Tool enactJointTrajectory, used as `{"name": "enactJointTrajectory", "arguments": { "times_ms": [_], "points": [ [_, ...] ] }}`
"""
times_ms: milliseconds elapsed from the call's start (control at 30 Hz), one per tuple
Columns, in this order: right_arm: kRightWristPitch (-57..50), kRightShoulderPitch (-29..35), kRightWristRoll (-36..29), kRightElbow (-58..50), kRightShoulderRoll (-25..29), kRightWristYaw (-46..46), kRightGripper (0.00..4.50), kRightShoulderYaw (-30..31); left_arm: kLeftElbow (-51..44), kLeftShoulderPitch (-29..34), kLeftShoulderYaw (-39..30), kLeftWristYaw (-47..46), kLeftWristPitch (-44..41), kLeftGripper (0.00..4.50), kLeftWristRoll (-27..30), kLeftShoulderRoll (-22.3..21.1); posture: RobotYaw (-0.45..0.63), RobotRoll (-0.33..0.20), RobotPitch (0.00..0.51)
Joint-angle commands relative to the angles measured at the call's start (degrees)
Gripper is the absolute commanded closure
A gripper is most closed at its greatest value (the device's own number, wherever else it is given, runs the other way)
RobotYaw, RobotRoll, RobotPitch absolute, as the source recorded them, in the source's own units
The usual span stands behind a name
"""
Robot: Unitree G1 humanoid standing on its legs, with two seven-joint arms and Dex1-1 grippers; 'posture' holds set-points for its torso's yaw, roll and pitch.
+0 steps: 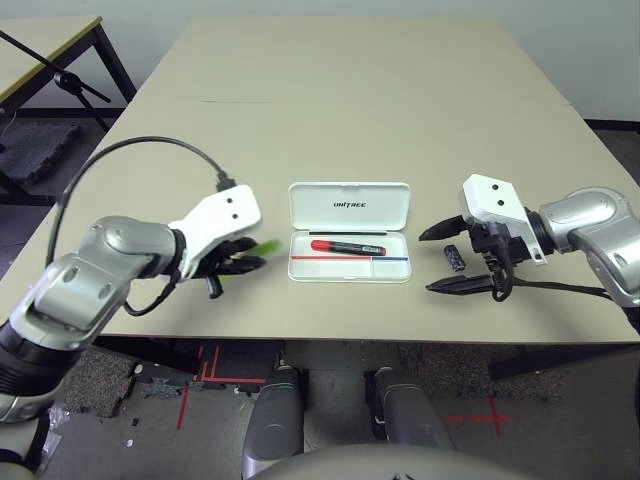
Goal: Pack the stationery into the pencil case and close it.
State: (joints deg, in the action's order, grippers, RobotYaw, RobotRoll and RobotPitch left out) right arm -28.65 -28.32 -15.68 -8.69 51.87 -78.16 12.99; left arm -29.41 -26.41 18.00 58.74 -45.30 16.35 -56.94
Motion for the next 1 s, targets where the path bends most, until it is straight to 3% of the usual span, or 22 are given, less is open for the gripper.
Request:
{"name": "enactJointTrajectory", "arguments": {
  "times_ms": [33, 233, 400, 667, 1000],
  "points": [
    [0.61, -0.50, 0.64, 0.56, 0.04, -0.41, 0.00, 0.88, 0.42, -3.28, 4.89, 2.43, 4.27, 3.43, -3.58, 1.81, 0.04, 0.000, 0.111],
    [1.02, -0.19, 1.31, 0.60, -0.20, -0.09, 0.00, 1.07, 8.13, -12.09, 14.99, 4.74, 8.79, 3.43, -11.15, 10.55, 0.03, 0.000, 0.107],
    [0.77, 0.13, 1.43, 0.06, -0.39, 0.18, 0.00, 0.99, 15.10, -15.12, 18.93, 5.97, 11.55, 3.43, -14.79, 16.74, 0.02, 0.000, 0.106],
    [0.43, 1.59, 1.56, -1.30, 0.26, 0.85, 0.00, 0.41, 21.14, -15.61, 19.52, 7.12, 14.11, 3.43, -18.01, 20.00, -0.01, 0.000, 0.104],
    [0.54, 1.96, 1.87, -1.38, 0.65, 1.35, 0.00, 0.40, 21.33, -15.05, 18.85, 7.79, 12.91, 3.43, -18.92, 21.71, -0.02, 0.000, 0.107]
  ]
}}
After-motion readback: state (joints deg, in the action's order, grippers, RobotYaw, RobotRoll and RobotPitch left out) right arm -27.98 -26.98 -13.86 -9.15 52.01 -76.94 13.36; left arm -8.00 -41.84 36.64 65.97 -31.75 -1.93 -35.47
